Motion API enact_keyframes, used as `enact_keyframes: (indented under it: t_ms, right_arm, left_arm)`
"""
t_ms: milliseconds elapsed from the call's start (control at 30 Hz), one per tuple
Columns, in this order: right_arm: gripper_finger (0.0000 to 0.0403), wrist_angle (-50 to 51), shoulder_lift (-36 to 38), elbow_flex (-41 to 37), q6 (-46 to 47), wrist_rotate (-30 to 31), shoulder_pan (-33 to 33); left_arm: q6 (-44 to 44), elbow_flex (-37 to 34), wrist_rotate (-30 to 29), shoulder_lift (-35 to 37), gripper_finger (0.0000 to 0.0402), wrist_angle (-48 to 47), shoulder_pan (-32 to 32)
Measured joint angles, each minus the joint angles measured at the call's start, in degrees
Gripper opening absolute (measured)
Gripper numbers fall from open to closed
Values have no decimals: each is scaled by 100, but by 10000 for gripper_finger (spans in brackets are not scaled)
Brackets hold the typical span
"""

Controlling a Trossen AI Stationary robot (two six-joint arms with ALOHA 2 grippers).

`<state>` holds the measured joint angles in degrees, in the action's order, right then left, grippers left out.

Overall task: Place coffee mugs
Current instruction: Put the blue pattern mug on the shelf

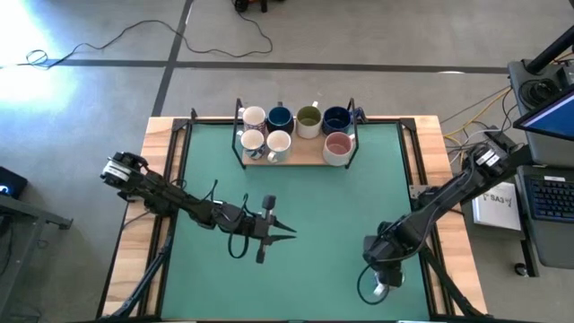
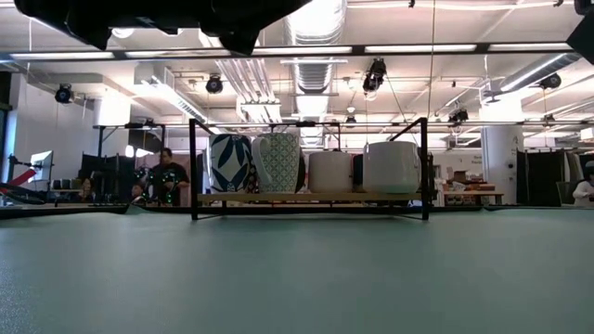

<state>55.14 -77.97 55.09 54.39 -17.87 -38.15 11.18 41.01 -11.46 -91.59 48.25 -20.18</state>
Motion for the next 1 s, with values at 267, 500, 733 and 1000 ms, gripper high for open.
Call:
enact_keyframes:
  t_ms: [267, 500, 733, 1000]
  right_arm:
    - [51, -157, -416, 17, -591, -217, -35]
    - [16, -93, -292, 147, -1313, -117, 24]
    - [15, 536, -121, 490, -2835, 639, 490]
    - [14, 1334, -379, 1442, -4746, 1398, 1988]
  left_arm:
    - [-9, -28, -1, 2, 42, 2, 0]
    - [-9, -30, -1, 8, 42, -12, -2]
    - [-18, -141, -4, 192, 42, -171, -2]
    - [-17, -363, -404, 836, 42, -653, -2]
